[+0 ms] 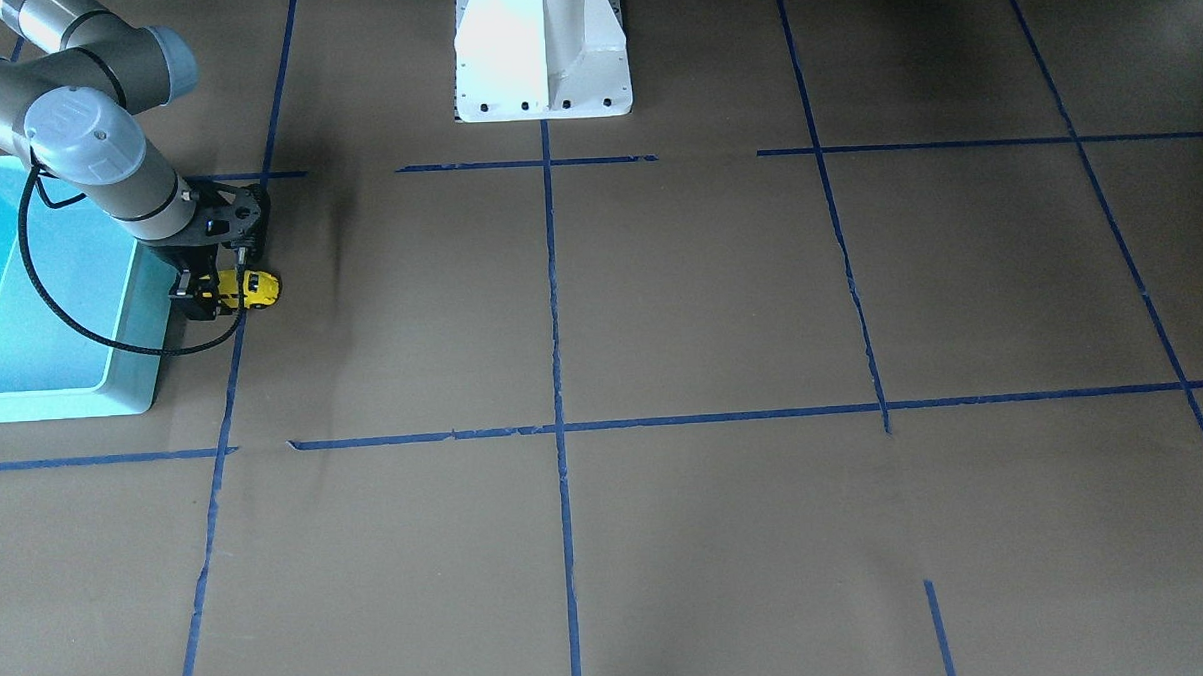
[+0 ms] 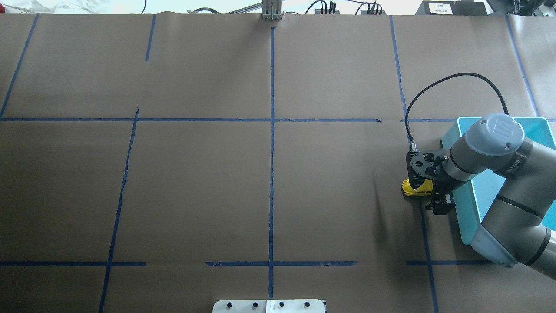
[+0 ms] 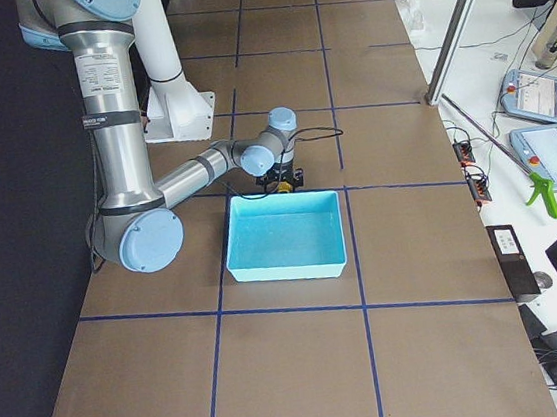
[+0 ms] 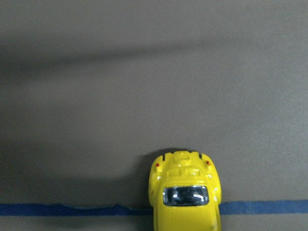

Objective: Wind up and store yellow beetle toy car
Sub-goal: 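Close the right gripper on the yellow car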

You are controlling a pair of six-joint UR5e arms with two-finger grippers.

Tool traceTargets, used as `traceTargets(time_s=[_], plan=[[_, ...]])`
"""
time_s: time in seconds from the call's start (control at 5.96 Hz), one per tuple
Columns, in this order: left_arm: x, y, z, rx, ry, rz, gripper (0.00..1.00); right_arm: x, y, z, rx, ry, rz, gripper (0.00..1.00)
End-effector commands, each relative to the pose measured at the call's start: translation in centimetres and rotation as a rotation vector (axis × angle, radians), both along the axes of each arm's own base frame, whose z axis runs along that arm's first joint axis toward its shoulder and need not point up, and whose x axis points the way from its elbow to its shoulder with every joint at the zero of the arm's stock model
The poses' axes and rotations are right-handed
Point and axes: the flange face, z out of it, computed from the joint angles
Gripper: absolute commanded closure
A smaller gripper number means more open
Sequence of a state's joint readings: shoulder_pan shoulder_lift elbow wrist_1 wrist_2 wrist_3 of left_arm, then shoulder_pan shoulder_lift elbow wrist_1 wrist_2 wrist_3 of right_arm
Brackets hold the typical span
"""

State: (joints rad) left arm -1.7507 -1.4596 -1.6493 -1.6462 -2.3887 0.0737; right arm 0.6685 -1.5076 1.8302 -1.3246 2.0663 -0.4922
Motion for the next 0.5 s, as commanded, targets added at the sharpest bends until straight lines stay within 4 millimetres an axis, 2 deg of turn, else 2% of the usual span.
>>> traceTargets(time_s=[0.0,0.17,0.34], plan=[[0.0,-0.3,-0.7,0.035,-0.005,0.002,0.00,0.1,0.1,-0.8,0.013,-0.015,-0.002,0.48],[0.0,-0.3,-0.1,0.040,-0.008,0.002,0.00,0.3,0.3,-1.9,0.029,-0.034,-0.007,0.86],[0.0,-0.3,-0.2,0.043,-0.008,0.003,0.00,0.8,0.6,-3.4,0.040,-0.059,-0.007,1.00]])
